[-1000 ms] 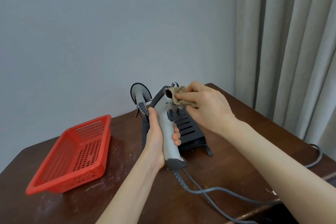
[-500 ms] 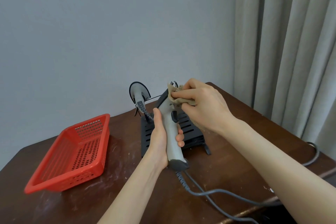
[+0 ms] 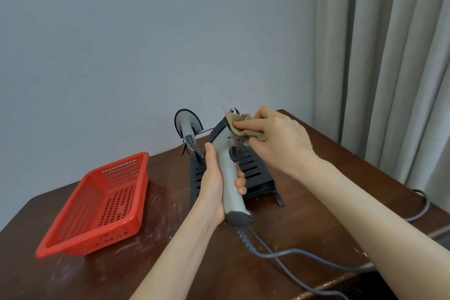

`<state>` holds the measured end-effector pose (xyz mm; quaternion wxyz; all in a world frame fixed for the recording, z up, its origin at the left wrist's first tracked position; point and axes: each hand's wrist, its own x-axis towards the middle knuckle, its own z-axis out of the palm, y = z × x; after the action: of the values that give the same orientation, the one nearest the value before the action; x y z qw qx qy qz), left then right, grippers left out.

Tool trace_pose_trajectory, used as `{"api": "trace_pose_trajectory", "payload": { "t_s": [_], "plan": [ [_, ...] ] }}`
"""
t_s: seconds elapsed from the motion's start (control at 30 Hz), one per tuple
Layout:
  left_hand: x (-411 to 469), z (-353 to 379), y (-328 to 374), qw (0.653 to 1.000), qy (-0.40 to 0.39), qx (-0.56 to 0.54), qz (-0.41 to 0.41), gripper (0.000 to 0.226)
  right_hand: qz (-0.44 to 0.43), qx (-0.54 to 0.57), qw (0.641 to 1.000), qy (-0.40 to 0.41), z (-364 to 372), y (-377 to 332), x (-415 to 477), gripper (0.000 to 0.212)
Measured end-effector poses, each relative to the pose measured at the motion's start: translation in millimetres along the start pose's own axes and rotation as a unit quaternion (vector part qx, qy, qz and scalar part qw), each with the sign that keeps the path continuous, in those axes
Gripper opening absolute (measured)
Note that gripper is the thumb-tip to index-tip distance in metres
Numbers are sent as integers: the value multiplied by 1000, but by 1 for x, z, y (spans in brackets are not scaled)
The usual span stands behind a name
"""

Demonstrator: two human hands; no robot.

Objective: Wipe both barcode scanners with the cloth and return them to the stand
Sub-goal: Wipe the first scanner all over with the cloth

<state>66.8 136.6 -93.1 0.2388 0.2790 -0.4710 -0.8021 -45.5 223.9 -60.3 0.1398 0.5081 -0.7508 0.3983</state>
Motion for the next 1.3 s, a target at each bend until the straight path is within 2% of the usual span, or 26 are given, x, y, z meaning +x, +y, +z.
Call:
{"api": "trace_pose_trajectory", "payload": {
  "t_s": [0.13,0.33,0.37,0.47,0.53,0.6,0.67,0.73,0.8,0.9,1.13,1.3],
  "plan": [
    [0,-2,-2,1000,-2,14,1,71,28,-48,998,-19,-1,8,0,29],
    [3,0,-1,1000,-6,17,9,71,-24,55,998,-2,-4,-4,-4,30],
    [3,-1,0,1000,-6,18,13,71,-12,40,999,-12,-5,-1,-4,30],
    [5,-7,3,1000,-11,10,11,71,77,-114,989,-52,-13,16,0,22],
    [5,-11,2,1000,-17,-6,4,69,136,-96,986,-30,-21,21,1,22],
    [6,-14,1,1000,-18,-24,0,69,153,-10,988,31,-26,20,2,21],
    [7,-15,-2,999,-19,-38,-5,70,119,61,986,97,-26,13,2,9],
    [8,-13,-4,999,-22,-44,-9,71,59,103,983,140,-21,2,1,13],
    [6,-10,-6,999,-23,-42,-14,72,-16,118,984,133,-8,-4,-2,24],
    [5,-6,-6,998,-26,-48,-23,74,-85,63,990,91,10,-4,-8,34],
    [2,-7,-7,998,-33,-50,-19,71,-3,-19,998,66,9,3,-6,32],
    [2,-4,-6,999,-30,-36,-23,72,17,67,995,76,6,-8,-4,33]
  ]
}}
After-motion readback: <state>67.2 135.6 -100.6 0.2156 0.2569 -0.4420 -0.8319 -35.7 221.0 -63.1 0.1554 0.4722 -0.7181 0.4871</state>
